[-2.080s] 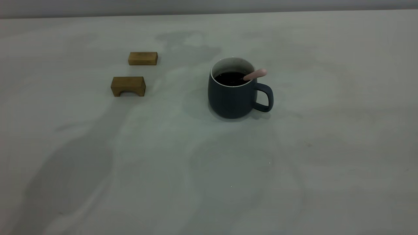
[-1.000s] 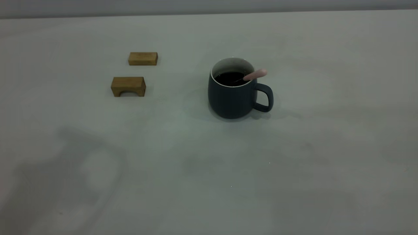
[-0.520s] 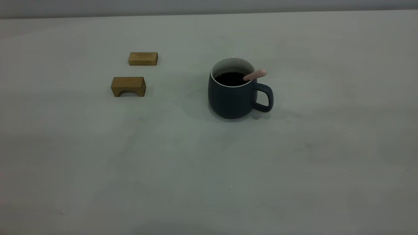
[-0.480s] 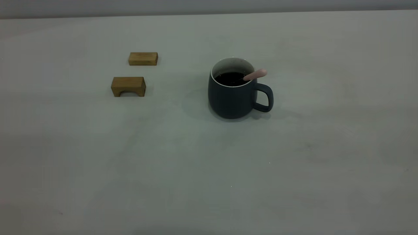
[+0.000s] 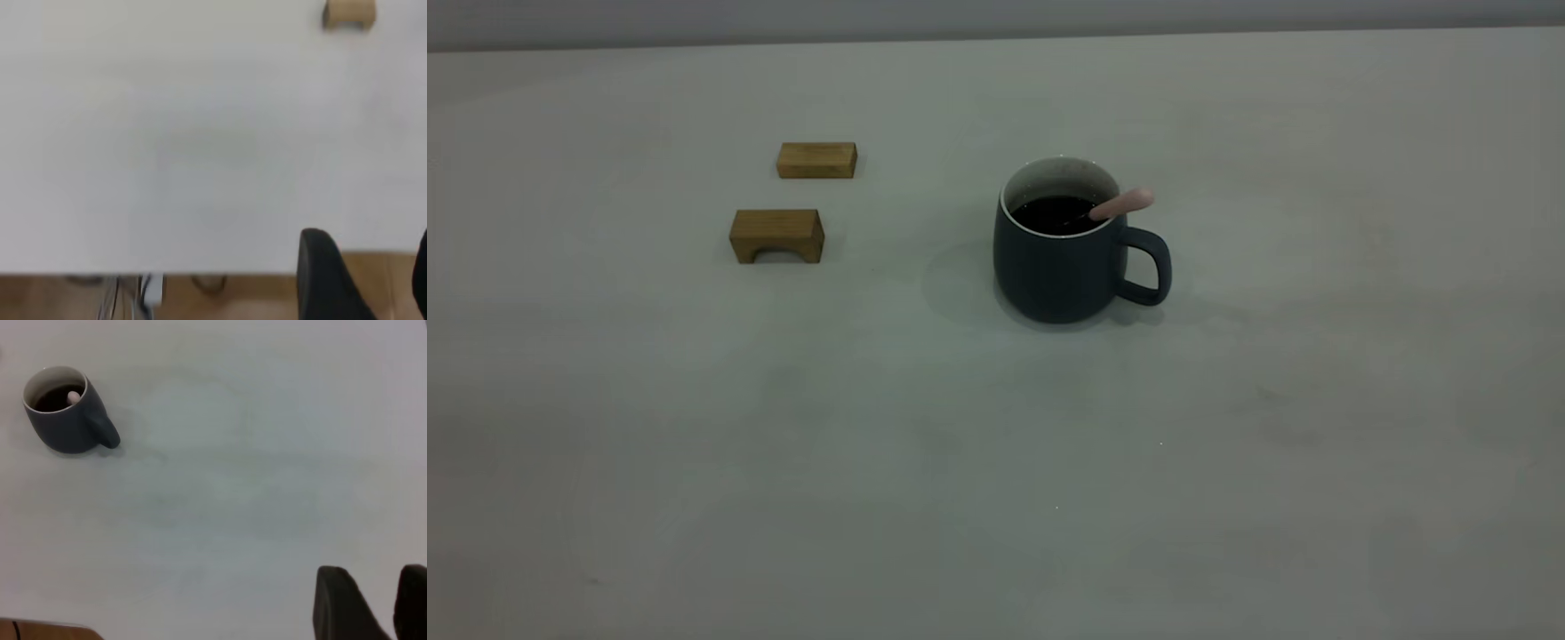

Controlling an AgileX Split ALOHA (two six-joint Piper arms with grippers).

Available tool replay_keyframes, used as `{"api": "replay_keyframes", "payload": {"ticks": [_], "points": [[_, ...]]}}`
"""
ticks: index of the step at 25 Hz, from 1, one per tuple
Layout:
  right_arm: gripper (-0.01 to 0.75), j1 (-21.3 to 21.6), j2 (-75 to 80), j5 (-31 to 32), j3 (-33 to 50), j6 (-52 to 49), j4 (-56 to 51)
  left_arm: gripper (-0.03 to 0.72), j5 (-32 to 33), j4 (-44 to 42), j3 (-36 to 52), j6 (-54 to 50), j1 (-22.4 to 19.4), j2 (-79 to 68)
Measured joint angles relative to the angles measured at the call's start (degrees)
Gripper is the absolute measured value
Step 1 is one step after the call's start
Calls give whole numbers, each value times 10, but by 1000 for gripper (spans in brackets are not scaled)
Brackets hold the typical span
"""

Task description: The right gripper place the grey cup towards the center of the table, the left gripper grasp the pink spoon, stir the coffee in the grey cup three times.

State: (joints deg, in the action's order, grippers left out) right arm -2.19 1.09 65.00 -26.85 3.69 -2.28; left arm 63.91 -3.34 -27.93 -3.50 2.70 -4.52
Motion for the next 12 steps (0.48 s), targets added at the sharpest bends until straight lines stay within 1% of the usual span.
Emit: {"api": "replay_keyframes", "payload": {"ticks": [4,8,12], "points": [[240,0,0,0,0,0,0,400,5,0,0,1,0,54],[240,0,0,0,0,0,0,400,6,0,0,2,-10,56],[240,0,0,0,0,0,0,400,7,0,0,2,-11,56]]}}
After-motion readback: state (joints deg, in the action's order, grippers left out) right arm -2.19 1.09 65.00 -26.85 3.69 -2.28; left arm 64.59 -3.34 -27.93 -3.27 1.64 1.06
